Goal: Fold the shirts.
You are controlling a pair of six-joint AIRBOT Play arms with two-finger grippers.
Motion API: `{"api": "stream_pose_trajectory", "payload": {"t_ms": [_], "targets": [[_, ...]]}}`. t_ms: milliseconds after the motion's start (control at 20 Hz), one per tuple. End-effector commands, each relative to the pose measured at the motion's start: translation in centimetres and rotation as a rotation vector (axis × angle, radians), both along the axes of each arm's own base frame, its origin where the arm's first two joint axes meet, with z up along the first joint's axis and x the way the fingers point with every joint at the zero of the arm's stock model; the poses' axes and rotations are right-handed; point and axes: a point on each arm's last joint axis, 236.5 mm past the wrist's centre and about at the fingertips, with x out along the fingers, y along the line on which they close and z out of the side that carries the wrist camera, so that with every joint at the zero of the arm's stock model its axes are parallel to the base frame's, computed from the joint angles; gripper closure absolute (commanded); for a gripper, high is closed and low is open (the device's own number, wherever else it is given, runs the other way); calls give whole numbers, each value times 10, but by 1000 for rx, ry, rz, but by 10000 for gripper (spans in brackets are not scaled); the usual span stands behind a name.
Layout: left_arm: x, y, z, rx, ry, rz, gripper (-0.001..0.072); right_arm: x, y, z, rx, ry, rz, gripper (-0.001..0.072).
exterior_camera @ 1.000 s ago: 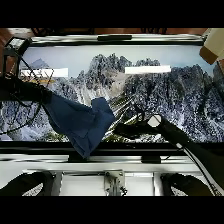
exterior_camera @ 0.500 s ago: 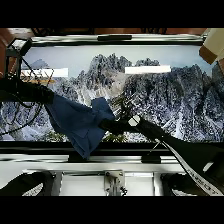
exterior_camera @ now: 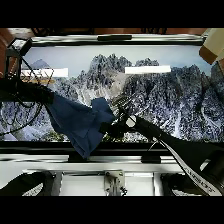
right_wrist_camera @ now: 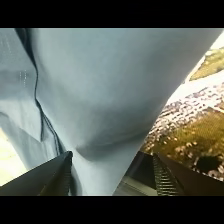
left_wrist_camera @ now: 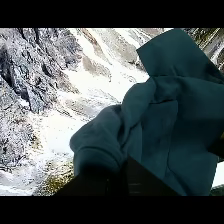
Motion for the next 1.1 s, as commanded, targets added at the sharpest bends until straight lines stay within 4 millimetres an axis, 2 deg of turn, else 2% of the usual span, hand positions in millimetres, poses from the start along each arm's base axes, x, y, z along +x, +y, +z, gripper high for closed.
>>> {"api": "stream_pose_trajectory", "payload": {"t_ms": [0, 50, 100, 150, 200, 250, 350, 450, 500, 550, 650, 700, 750, 800, 850, 900, 950, 1000, 1050], "targets": [[4, -2, 3, -6, -20, -4, 668, 18, -5, -5, -19, -26, -91, 179], [6, -2, 4, -9, -29, -5, 668, 25, -2, -5, 0, -26, -132, 272], [7, -3, 5, -11, -37, -7, 668, 28, 1, -4, 17, -15, -162, 282], [10, -4, 5, -7, -46, -14, 668, 29, 3, -3, 29, -10, -169, 443], [13, -3, 7, -3, -59, -13, 668, 28, 3, -1, 33, -9, -167, 642], [15, -4, 9, 5, -79, -30, 668, 31, 1, 6, 36, -33, -154, 642], [20, 2, 23, 31, -132, -39, 668, 41, -11, 39, 49, -141, -83, 643], [22, 18, 66, 50, -234, -4, 668, 55, -50, 96, 31, -295, -38, 643], [18, 28, 101, 49, -312, 22, 668, 62, -77, 132, 19, -389, -45, 643], [11, 37, 139, 29, -397, 46, 668, 67, -110, 178, 5, -512, -72, 643], [-21, 53, 225, -118, -590, 127, 668, 60, -169, 281, -13, -793, -162, 643], [-44, 62, 262, -217, -674, 168, 668, 46, -193, 338, -8, -953, -222, 643], [-66, 69, 289, -306, -735, 193, 668, 27, -211, 385, 2, -1086, -273, 643], [-83, 74, 303, -359, -773, 199, 668, 5, -225, 423, 14, -1198, -313, 643], [-98, 78, 307, -383, -791, 197, 668, -15, -234, 448, 26, -1269, -339, 643], [-106, 82, 305, -382, -789, 198, 668, -31, -240, 462, 31, -1309, -352, 643], [-112, 85, 294, -372, -761, 202, 668, -44, -242, 467, 26, -1320, -353, 643], [-114, 86, 279, -352, -715, 208, 668, -52, -244, 462, 8, -1302, -343, 643], [-113, 86, 258, -322, -644, 215, 668, -55, -245, 449, -23, -1260, -323, 643]]}}
